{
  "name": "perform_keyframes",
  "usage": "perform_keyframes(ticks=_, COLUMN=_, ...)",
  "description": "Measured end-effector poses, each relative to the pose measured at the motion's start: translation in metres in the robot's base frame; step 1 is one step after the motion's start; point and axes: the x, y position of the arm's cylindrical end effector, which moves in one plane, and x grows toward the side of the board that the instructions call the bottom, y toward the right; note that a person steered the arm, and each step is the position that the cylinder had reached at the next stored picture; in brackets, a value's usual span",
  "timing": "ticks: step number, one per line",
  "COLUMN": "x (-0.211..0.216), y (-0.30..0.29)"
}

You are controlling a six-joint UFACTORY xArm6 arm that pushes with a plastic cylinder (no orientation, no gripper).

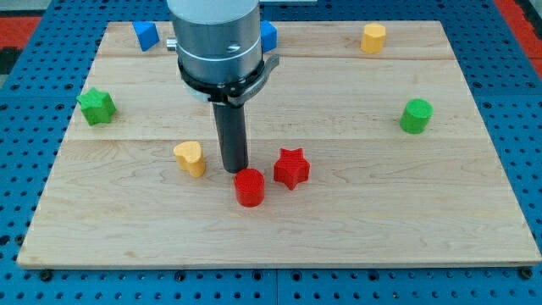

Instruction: Place the red star diagonal to the green circle

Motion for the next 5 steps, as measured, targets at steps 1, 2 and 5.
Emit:
perform_keyframes(ticks=1, x=0.013, y=0.029)
perform_keyframes(ticks=2, x=0.008, y=0.054)
perform_keyframes(ticks=5, x=0.027, y=0.170)
